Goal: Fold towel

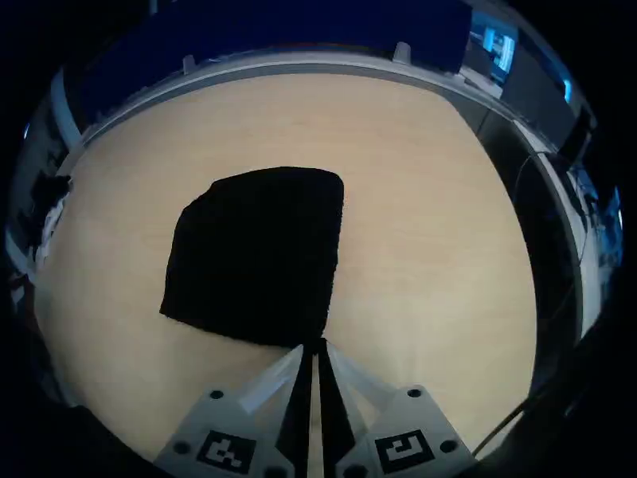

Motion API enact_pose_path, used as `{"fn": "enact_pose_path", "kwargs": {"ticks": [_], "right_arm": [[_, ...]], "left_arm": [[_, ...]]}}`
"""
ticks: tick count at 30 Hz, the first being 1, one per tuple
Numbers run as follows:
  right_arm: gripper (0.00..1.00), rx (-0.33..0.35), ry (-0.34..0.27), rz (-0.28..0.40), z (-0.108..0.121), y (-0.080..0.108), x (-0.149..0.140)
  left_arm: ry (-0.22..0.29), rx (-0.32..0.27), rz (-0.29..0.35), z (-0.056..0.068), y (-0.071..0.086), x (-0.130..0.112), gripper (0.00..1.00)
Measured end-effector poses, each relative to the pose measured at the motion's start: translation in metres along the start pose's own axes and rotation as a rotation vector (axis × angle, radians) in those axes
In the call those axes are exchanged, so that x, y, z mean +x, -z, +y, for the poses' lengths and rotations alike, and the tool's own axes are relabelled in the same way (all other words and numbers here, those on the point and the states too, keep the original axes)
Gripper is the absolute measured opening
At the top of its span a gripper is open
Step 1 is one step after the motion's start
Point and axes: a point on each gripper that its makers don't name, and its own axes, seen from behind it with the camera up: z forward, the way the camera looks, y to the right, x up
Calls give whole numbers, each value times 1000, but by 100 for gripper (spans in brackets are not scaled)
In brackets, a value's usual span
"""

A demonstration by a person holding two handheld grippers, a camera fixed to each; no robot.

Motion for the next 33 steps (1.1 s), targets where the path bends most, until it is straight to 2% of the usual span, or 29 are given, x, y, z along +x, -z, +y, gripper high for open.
{"fn": "enact_pose_path", "kwargs": {"ticks": [6, 8, 14, 19, 22, 33], "right_arm": [[12, -1, -5, 2, 1, 0, -1], [18, -4, -7, 4, 2, 1, -2], [52, -19, -21, 23, 10, 6, -1], [86, -27, -16, 31, 13, 10, -1], [100, -33, -14, 34, 14, 12, -2], [100, -36, -19, 51, 14, 19, 2]], "left_arm": [[-3, 1, 0, 1, 0, 0, 93], [-3, 0, 1, 1, 0, 1, 93], [-4, -3, 4, 3, 0, 1, 93], [-8, -6, 4, 4, 1, 1, 93], [-8, -8, 5, 5, 3, 1, 93], [-12, -12, 11, 4, 5, 2, 93]]}}
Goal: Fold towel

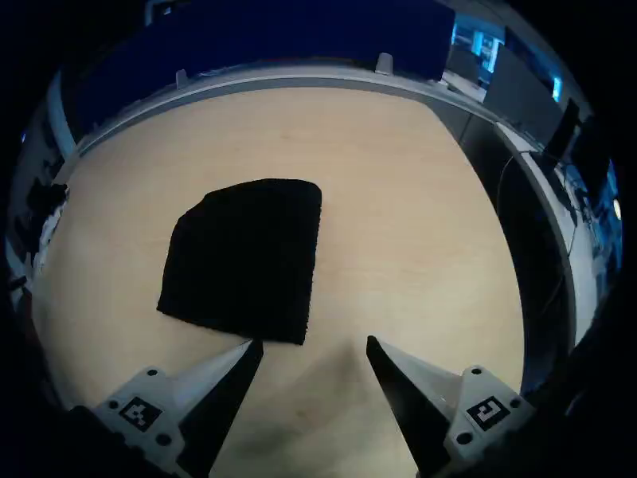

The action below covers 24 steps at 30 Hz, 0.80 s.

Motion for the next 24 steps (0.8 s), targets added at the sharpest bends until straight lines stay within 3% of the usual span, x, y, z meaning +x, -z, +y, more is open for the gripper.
{"fn": "enact_pose_path", "kwargs": {"ticks": [5, 12, 24], "right_arm": [[100, 4, 14, 3, -4, 5, 1], [100, 3, 35, 77, -18, 22, 20], [100, 56, 62, 262, -87, 76, 60]], "left_arm": [[0, -3, 4, 0, 1, 1, 93], [-3, -7, 9, -2, 4, 3, 93], [-7, -27, 28, -5, -1, 12, 93]]}}
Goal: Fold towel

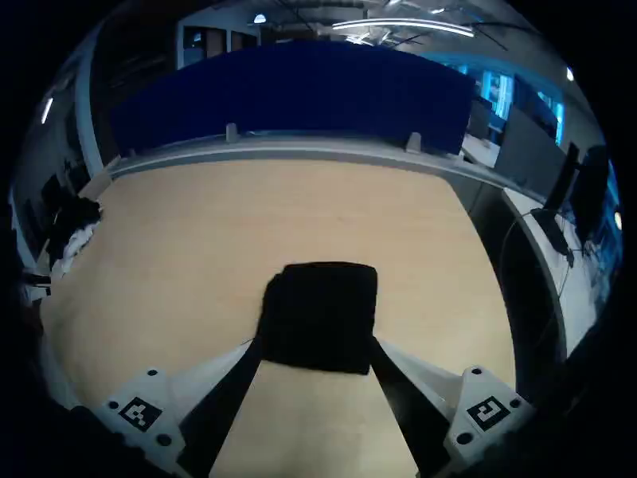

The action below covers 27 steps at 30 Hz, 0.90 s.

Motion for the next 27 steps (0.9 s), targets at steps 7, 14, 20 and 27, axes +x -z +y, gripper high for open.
{"fn": "enact_pose_path", "kwargs": {"ticks": [7, 14, 20, 27], "right_arm": [[100, 25, -15, 117, -50, 27, 30], [100, 33, -68, 254, -93, 50, 58], [100, 79, -128, 331, -128, 58, 66], [100, 80, -146, 416, -145, 63, 77]], "left_arm": [[3, -11, 12, -2, -4, 4, 93], [13, -13, 30, -7, -6, 10, 93], [24, -15, 51, -12, -7, 14, 93], [32, -17, 93, -16, -10, 24, 93]]}}
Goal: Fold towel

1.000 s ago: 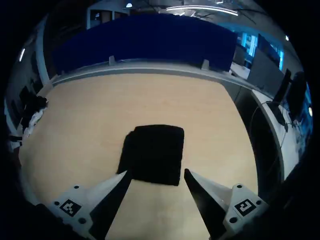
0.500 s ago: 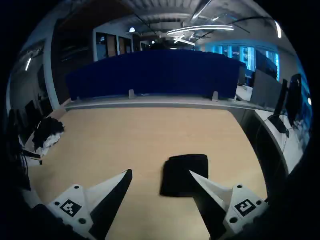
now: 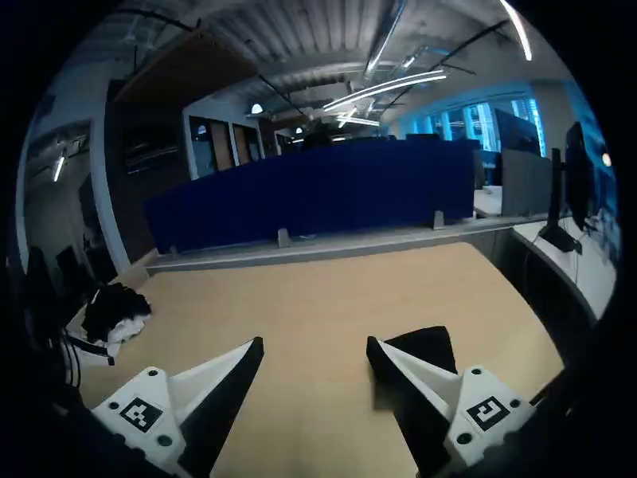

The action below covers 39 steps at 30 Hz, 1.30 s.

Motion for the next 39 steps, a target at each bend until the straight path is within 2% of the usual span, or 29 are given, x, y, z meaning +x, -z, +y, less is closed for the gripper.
{"fn": "enact_pose_path", "kwargs": {"ticks": [5, 11, 14, 17, 20, 26, 29, 32, 35, 39], "right_arm": [[100, -18, 23, 56, -6, -2, 10], [100, -28, 74, 185, -14, 1, 36], [100, -36, 89, 237, -18, 3, 46], [100, -42, 84, 250, -20, 2, 49], [100, -57, 77, 266, -20, 3, 52], [100, -73, 79, 293, -22, 2, 59], [100, -69, 91, 298, -26, 2, 59], [100, -69, 105, 298, -27, 1, 58], [100, -72, 116, 300, -27, 0, 57], [100, -70, 138, 301, -30, -2, 54]], "left_arm": [[6, 13, 78, -7, -1, 19, 93], [51, 31, 222, -20, 3, 55, 93], [51, 36, 328, -28, 11, 81, 93], [28, 61, 461, -37, 25, 109, 93], [4, 96, 559, -44, 37, 126, 93], [-37, 141, 666, -53, 51, 143, 93], [-77, 144, 700, -52, 51, 143, 93], [-95, 141, 704, -55, 46, 140, 93], [-87, 156, 722, -62, 46, 139, 93], [-71, 156, 744, -65, 43, 137, 93]]}}
